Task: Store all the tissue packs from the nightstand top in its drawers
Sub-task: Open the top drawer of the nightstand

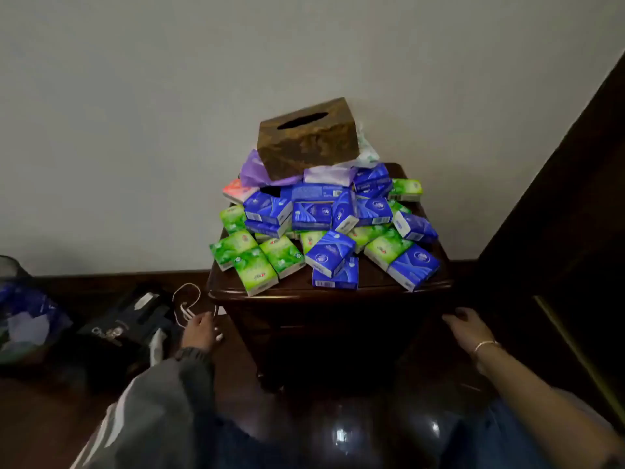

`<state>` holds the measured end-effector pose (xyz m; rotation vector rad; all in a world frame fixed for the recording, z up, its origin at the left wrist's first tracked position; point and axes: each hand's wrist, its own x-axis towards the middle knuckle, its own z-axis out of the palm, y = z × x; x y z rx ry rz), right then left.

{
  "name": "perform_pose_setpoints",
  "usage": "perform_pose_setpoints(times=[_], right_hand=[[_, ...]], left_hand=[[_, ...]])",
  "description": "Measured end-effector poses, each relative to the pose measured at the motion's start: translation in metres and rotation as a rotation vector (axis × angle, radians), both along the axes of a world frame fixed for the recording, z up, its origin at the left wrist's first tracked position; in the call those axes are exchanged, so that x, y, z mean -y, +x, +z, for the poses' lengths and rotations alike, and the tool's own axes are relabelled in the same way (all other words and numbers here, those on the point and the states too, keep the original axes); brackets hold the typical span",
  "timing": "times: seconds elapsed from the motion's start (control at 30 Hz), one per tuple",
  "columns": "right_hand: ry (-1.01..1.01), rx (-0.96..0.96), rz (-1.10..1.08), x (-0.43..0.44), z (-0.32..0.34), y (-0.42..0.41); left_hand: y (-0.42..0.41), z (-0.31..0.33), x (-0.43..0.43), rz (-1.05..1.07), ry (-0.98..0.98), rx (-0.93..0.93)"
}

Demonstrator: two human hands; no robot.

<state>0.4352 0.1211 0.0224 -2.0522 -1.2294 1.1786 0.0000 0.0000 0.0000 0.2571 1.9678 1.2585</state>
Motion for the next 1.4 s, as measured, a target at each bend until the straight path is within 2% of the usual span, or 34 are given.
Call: perform_pose_setpoints(times=[0.07,0.17,0.3,0.43,0.63,0.77,0.93,1.03,1.07,1.13,1.23,1.3,1.4], right_hand=[[0.011,-0.024,-0.033,-0.001,-0.016,-0.009],[-0.035,-0.156,-0.001,0.003,-0.044,-0.025],[-0.035,-0.218,0.062,0.003,-0.058,-0.039],[-0.046,-0.062,0.126,0.001,-0.065,-0.032],[-0.034,0.074,0.235,0.003,-0.058,-0.016],[-0.092,0.189,0.371,0.011,-0.05,0.003],[-0.248,0.362,0.652,0.029,-0.032,0.022],[-0.311,0.547,0.779,0.05,-0.029,0.023],[-0.267,0.598,0.793,0.058,-0.03,0.021],[-0.101,0.644,0.809,0.073,-0.032,0.01],[0.03,0.649,0.866,0.094,-0.036,-0.016],[0.098,0.654,0.863,0.104,-0.042,-0.026],[0.222,0.643,0.807,0.107,-0.046,-0.025]], left_hand=[[0.009,-0.02,-0.004,-0.002,-0.052,-0.092],[0.033,-0.048,-0.004,-0.067,-0.1,-0.139],[0.056,-0.064,-0.001,-0.028,-0.001,-0.166],[0.063,-0.072,0.003,-0.074,-0.044,-0.2],[0.055,-0.068,0.007,-0.203,-0.136,-0.254],[0.047,-0.065,0.032,-0.284,-0.269,-0.285],[0.028,-0.047,0.051,-0.603,-0.544,-0.393],[0.045,-0.04,0.06,-0.833,-0.723,-0.607],[0.056,-0.038,0.062,-0.863,-0.719,-0.735],[0.081,-0.033,0.063,-0.901,-0.594,-0.961],[0.121,-0.029,0.059,-1.012,-0.391,-0.988],[0.141,-0.031,0.061,-1.065,-0.392,-1.049],[0.151,-0.031,0.063,-1.009,-0.405,-1.109]])
